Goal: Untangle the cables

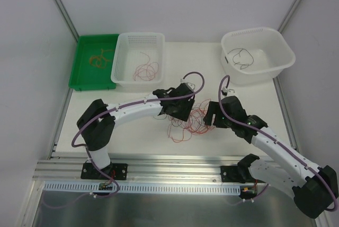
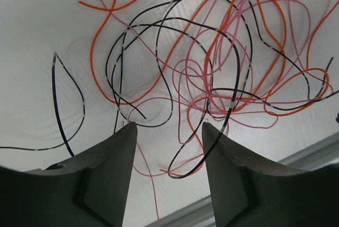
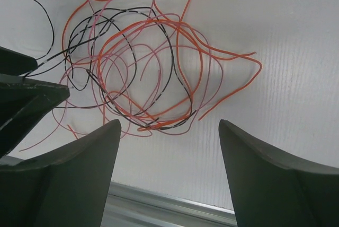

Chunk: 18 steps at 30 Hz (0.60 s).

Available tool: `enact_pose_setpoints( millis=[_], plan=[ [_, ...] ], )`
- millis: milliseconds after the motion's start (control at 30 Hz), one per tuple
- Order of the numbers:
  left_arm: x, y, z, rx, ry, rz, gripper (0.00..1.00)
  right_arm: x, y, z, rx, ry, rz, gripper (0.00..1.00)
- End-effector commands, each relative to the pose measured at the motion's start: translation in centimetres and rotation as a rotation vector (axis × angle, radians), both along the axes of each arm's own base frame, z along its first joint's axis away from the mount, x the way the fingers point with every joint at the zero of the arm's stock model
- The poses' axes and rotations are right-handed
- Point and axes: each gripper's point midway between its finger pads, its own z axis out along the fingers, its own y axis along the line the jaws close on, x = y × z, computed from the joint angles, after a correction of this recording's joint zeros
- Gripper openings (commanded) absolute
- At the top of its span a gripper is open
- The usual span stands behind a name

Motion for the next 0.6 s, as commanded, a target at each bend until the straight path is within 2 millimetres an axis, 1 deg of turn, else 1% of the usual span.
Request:
enact_pose_setpoints(
  millis=[0, 33, 67, 100, 133, 167, 200, 233, 267, 367, 400, 433, 467, 500, 533, 567],
  plan=[
    [0.9, 0.2, 0.6, 0.004, -0.036, 0.057, 0.51, 1.0, 0.9, -0.2, 0.071, -0.008, -0.063, 0.79],
    [0.9, 0.3, 0.8, -0.002, -0.038, 0.062, 0.34, 0.8, 1.4, -0.7, 0.089, 0.011, -0.056, 0.79],
    [0.6, 0.7, 0.5, 0.004, -0.031, 0.069, 0.23, 1.2, 2.0, -0.8, 0.113, 0.009, -0.059, 0.79],
    [0.7, 0.9, 0.8, 0.003, -0.041, 0.076, 0.14, 1.3, 2.3, -1.1, 0.135, 0.024, -0.074, 0.79],
    [0.6, 1.1, 1.3, -0.007, -0.051, 0.08, 0.03, 1.2, 2.4, -2.3, 0.129, 0.053, -0.085, 0.79],
    [0.5, 1.5, 1.3, -0.002, -0.054, 0.085, 0.0, 1.6, 2.7, -2.4, 0.144, 0.047, -0.093, 0.79],
    [0.5, 1.8, 1.6, -0.006, -0.062, 0.092, 0.0, 1.8, 2.9, -2.8, 0.152, 0.055, -0.105, 0.79],
    [0.4, 2.0, 2.4, -0.023, -0.074, 0.095, 0.0, 1.8, 3.0, -3.8, 0.137, 0.078, -0.107, 0.79],
    [0.2, 2.3, 2.5, -0.025, -0.073, 0.097, 0.0, 2.1, 3.2, -4.1, 0.143, 0.077, -0.109, 0.77],
    [-0.2, 3.1, 4.0, -0.053, -0.098, 0.099, 0.0, 2.2, 3.0, -5.7, 0.113, 0.104, -0.13, 0.62],
    [-0.2, 3.5, 4.3, -0.055, -0.106, 0.106, 0.0, 2.3, 2.7, -6.1, 0.097, 0.106, -0.143, 0.5],
    [-0.2, 4.0, 5.3, -0.072, -0.126, 0.114, 0.0, 2.2, 2.5, -6.4, 0.087, 0.111, -0.15, 0.43],
    [-0.2, 4.4, 5.8, -0.077, -0.135, 0.118, 0.0, 2.1, 2.3, -6.6, 0.075, 0.113, -0.153, 0.37],
    [-0.3, 4.9, 6.1, -0.08, -0.137, 0.124, 0.0, 2.2, 1.7, -6.8, 0.054, 0.106, -0.171, 0.25],
    [-0.2, 5.8, 7.2, -0.105, -0.149, 0.141, 0.0, 2.2, 1.3, -6.9, 0.039, 0.1, -0.179, 0.18],
    [-0.2, 6.4, 7.6, -0.112, -0.155, 0.147, 0.0, 2.0, 0.7, -6.8, 0.019, 0.099, -0.189, 0.04]
  ],
)
